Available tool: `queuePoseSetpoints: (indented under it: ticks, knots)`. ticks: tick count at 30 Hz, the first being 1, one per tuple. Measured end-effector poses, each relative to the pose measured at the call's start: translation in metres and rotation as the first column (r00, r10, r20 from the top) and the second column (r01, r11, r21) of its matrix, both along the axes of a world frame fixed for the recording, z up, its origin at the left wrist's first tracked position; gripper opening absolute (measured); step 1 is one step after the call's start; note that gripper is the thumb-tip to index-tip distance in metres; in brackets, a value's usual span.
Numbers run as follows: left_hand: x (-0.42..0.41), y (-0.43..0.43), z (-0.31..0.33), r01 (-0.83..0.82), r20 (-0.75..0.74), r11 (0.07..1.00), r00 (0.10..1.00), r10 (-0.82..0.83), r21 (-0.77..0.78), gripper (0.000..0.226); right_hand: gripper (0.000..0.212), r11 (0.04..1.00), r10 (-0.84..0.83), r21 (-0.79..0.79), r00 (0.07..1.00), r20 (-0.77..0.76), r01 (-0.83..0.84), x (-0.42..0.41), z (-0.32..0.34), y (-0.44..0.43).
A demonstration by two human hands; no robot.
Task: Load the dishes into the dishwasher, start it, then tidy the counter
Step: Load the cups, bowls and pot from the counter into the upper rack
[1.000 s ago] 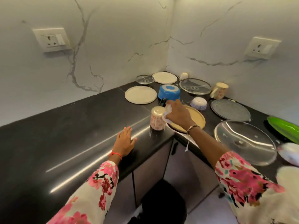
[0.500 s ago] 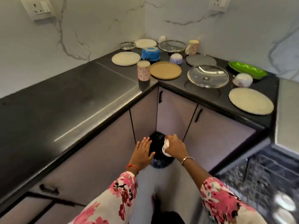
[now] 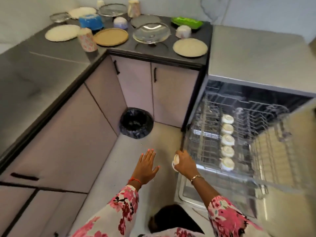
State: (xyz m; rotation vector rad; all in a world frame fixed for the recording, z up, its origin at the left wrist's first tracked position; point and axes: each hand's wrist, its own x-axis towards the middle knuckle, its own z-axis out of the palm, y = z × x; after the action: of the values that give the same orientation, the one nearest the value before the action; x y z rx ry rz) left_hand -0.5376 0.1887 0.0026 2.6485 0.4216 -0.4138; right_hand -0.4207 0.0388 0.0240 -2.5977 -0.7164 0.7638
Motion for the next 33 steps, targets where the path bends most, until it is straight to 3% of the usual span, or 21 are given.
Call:
queuePoseSetpoints:
  ticks: [2, 5, 9, 15, 18, 29, 33]
  knots:
    - [0.011, -0.022, -0.006, 0.055, 0.017, 0.998, 0.998, -0.056, 0.021, 0.082, 0.046, 0.996, -0.087, -0.008, 0.996, -0.026, 0.087, 0.003, 0.000, -0.033]
    - [0.035, -0.063, -0.011, 0.149, -0.023, 0.988, 0.988, -0.149, -0.036, 0.096, 0.047, 0.981, -0.193, 0.000, 0.980, -0.048, 0.193, 0.018, -0.004, -0.084]
    - [0.081, -0.109, -0.020, 0.215, -0.031, 0.976, 0.976, -0.216, -0.040, 0.099, 0.049, 0.961, -0.276, 0.018, 0.959, -0.056, 0.278, 0.049, -0.011, -0.141]
    - [0.166, -0.159, -0.036, 0.189, 0.032, 0.979, 0.982, -0.187, -0.078, 0.107, 0.050, 0.955, -0.294, 0.020, 0.952, -0.079, 0.297, 0.132, -0.023, -0.206]
    - [0.205, -0.167, -0.041, 0.150, 0.037, 0.985, 0.988, -0.147, -0.084, 0.091, 0.054, 0.960, -0.275, 0.018, 0.955, -0.114, 0.278, 0.177, -0.026, -0.224]
    - [0.373, -0.114, -0.066, 0.152, 0.102, 0.986, 0.982, -0.159, 0.072, 0.060, 0.052, 0.921, -0.357, 0.152, 0.933, -0.037, 0.359, 0.377, -0.049, -0.188]
    - [0.429, -0.093, -0.079, 0.017, 0.213, 0.996, 0.976, -0.036, 0.091, 0.072, 0.055, 0.941, -0.307, 0.156, 0.952, 0.013, 0.301, 0.446, -0.074, -0.153]
